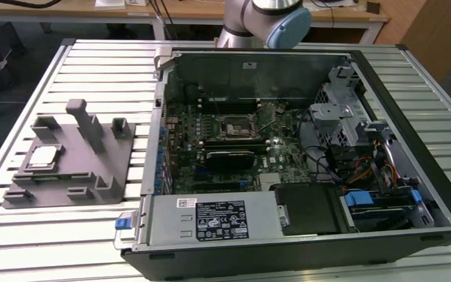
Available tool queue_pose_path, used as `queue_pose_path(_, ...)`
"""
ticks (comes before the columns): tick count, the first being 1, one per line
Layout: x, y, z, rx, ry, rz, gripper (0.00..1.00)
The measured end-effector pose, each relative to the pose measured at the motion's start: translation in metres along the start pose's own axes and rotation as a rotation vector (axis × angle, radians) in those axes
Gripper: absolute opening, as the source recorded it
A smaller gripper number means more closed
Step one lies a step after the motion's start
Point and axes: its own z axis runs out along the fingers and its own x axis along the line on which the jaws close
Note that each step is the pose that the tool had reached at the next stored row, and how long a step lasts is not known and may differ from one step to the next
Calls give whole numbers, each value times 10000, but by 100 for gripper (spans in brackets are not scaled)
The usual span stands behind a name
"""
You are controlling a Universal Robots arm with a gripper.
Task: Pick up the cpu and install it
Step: 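Pick up the cpu and move it towards the insertion slot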
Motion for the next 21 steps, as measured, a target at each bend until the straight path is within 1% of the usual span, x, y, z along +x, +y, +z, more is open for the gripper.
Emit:
queue_pose_path(1,1,-1,50,0,0,0,70)
queue_pose_path(4,1,-2,70,0,0,0,70)
queue_pose_path(14,2,-7,85,-2,-2,-2,70)
queue_pose_path(17,2,-27,112,-1,0,-51,70)
queue_pose_path(21,3,-39,181,-3,5,-229,70)
